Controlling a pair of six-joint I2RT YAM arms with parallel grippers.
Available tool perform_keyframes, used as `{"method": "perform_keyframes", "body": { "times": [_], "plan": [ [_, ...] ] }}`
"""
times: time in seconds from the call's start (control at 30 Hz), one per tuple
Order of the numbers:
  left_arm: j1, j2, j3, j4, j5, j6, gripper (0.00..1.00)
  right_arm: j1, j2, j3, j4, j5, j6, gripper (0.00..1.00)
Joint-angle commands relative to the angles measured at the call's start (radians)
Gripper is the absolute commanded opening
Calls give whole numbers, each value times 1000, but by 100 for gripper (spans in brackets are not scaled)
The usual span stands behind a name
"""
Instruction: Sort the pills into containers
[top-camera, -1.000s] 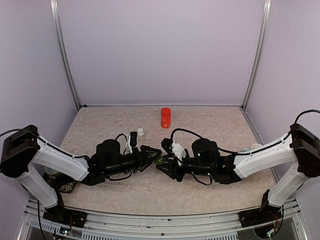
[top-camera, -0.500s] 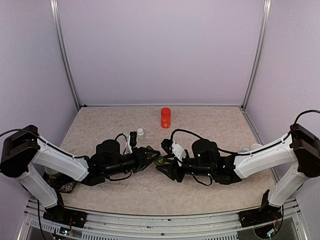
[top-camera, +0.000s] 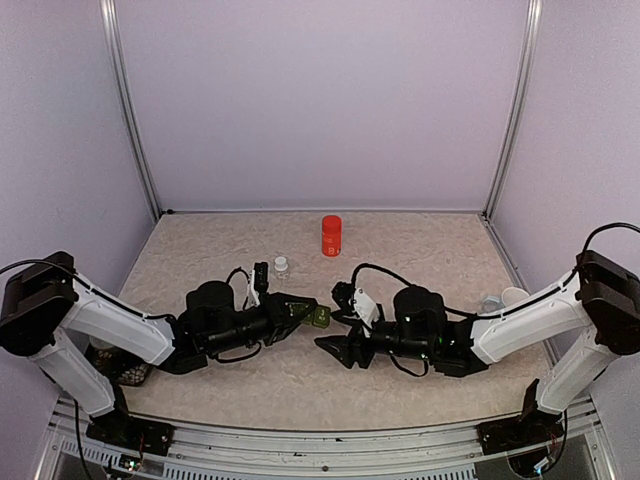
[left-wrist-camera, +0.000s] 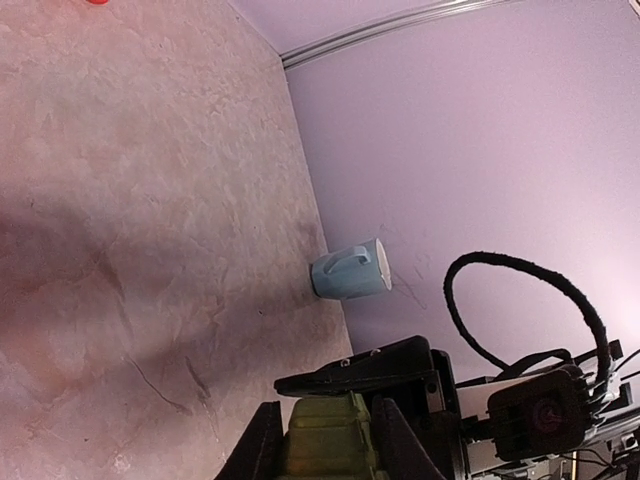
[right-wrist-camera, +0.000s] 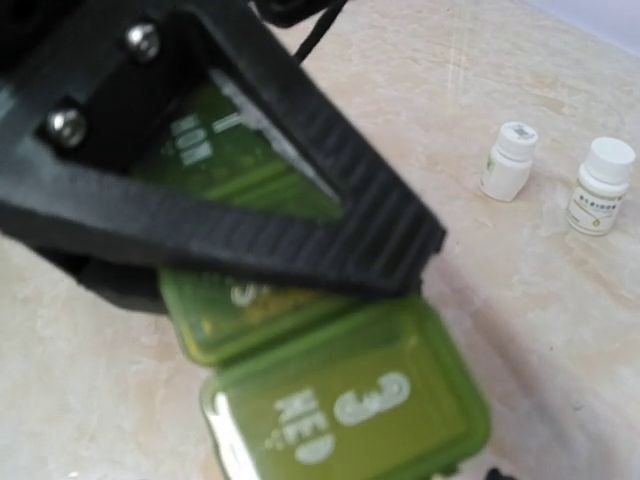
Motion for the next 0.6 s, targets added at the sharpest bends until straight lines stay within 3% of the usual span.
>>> {"method": "perform_keyframes", "body": {
  "times": [0.0, 0.17, 0.33, 0.57],
  "plan": [
    [-7, -23, -2, 52, -7, -19, 23, -5, -20, -29, 82, 0, -37, 70],
    [-7, -22, -2, 71, 34, -39, 23, -14, -63, -94, 140, -72, -155, 71],
    [-8, 19, -30, 240, 102, -107, 23, -41, -124, -170, 277, -173, -217, 70],
    [-33, 84, -18, 337, 156, -169, 21, -46, -164, -145, 248, -193, -253, 69]
  ]
}}
